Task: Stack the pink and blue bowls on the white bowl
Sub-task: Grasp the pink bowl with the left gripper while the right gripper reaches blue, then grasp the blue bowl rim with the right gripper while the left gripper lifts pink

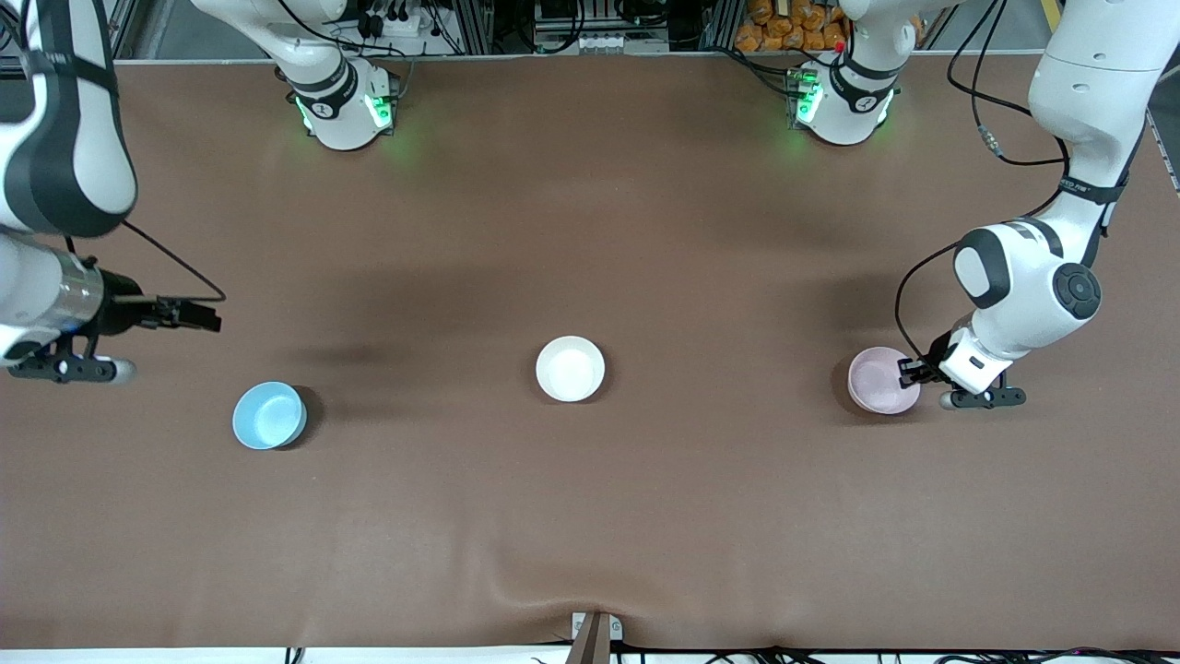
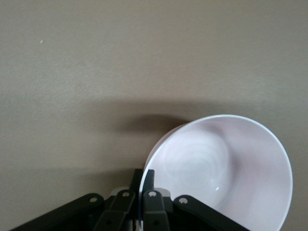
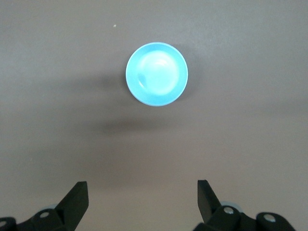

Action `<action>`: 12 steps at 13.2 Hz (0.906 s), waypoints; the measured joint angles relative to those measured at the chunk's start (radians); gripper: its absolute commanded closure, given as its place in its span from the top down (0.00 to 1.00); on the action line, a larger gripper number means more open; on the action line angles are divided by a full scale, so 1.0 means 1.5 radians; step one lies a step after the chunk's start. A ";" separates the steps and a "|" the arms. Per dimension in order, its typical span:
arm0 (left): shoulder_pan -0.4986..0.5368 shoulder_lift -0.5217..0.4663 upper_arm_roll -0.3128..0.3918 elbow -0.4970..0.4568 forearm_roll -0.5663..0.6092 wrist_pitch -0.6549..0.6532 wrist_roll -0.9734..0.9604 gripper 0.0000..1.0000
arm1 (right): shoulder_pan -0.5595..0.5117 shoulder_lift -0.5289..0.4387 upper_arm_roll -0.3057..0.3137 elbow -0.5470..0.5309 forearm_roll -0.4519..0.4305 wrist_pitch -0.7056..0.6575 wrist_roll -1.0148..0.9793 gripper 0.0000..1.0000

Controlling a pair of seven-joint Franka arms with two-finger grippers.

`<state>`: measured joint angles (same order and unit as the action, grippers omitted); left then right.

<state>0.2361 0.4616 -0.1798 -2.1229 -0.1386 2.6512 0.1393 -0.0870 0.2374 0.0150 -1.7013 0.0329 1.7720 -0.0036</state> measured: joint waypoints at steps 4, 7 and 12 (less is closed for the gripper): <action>0.001 -0.033 -0.018 0.001 -0.001 -0.040 -0.011 0.00 | -0.004 0.055 -0.001 -0.001 0.000 0.069 0.014 1.00; 0.000 -0.060 -0.053 0.002 -0.003 -0.074 -0.074 0.00 | -0.005 0.077 -0.001 -0.001 0.000 0.085 0.039 1.00; -0.001 -0.081 -0.093 0.002 -0.005 -0.091 -0.136 0.00 | -0.011 0.139 -0.001 -0.005 0.000 0.190 0.090 1.00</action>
<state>0.2354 0.3398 -0.3197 -2.1195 -0.1457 2.5148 -0.0641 -0.1030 0.4463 0.0131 -1.7089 0.0331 2.0572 0.1318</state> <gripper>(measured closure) 0.969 0.000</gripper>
